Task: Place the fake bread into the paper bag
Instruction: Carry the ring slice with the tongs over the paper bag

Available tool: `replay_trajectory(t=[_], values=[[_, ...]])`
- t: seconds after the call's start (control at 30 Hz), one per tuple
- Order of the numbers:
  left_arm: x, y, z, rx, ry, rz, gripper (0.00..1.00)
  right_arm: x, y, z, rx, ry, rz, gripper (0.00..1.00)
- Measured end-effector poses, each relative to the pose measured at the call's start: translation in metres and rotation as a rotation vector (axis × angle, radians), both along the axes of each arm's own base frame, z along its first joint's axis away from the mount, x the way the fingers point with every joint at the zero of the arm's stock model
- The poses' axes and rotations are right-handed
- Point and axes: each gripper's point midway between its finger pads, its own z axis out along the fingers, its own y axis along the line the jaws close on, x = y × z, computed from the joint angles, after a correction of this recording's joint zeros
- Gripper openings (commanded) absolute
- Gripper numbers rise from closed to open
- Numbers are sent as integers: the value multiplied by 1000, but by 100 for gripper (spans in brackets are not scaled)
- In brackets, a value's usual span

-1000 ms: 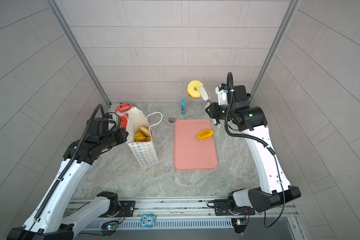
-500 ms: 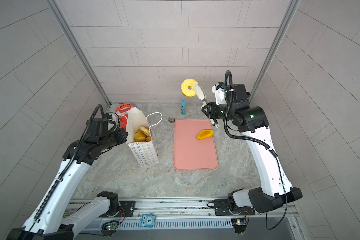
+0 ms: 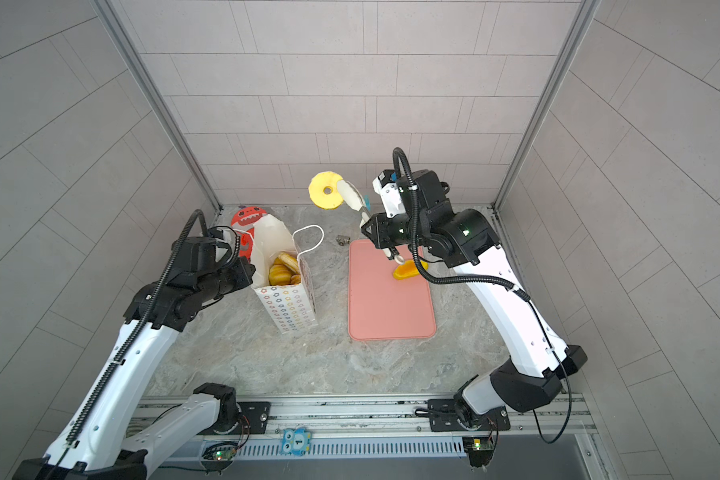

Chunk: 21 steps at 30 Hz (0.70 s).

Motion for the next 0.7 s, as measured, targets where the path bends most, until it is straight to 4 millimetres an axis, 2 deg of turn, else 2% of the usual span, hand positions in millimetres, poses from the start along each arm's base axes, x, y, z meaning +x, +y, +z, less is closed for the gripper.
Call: replay_trajectory(t=[0.33, 0.7], values=[[-1, 1, 0, 2, 0, 2, 6, -9, 49, -5, -32, -5, 93, 22], [-2, 1, 0, 2, 2, 2, 6, -14, 99, -25, -122, 0, 168, 21]])
